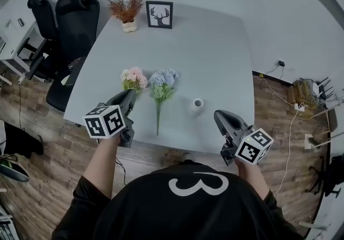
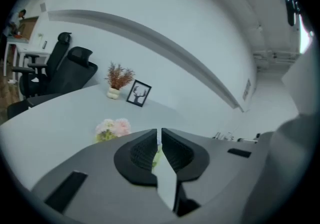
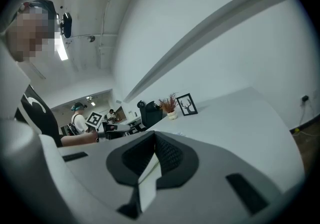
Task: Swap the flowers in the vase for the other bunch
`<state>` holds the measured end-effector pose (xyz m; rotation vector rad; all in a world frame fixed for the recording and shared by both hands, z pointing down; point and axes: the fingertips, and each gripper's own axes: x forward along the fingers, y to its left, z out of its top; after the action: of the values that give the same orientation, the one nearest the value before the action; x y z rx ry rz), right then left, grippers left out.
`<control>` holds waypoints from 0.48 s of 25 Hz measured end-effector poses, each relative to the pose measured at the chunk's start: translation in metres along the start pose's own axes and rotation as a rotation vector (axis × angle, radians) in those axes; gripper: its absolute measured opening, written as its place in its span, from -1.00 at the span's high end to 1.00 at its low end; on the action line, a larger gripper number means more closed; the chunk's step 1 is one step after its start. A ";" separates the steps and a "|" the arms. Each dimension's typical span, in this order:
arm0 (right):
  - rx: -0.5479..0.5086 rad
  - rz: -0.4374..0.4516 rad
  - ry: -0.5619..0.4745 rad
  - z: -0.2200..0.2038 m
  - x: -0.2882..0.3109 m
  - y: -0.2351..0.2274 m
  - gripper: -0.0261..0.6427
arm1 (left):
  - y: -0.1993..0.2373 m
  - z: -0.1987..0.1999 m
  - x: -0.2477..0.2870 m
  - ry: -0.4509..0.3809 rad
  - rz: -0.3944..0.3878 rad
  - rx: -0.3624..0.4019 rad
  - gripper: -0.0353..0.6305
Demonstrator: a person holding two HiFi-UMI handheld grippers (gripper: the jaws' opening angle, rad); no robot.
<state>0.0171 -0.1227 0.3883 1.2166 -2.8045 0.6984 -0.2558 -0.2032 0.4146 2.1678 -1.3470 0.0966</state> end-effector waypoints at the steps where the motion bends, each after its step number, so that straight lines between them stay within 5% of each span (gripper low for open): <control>1: -0.008 0.012 -0.002 0.001 0.000 0.007 0.89 | -0.020 -0.001 -0.005 0.001 -0.067 0.007 0.81; 6: -0.048 0.081 -0.013 0.003 0.002 0.041 0.89 | -0.121 -0.008 -0.042 0.008 -0.383 0.099 0.86; 9: -0.076 0.127 0.000 -0.003 0.002 0.061 0.89 | -0.144 -0.031 -0.054 0.058 -0.418 0.185 0.86; 12: -0.084 0.145 0.019 -0.013 0.002 0.070 0.89 | -0.146 -0.053 -0.057 0.091 -0.416 0.156 0.86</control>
<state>-0.0350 -0.0765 0.3721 0.9976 -2.8960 0.5872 -0.1487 -0.0834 0.3754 2.4960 -0.8399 0.1393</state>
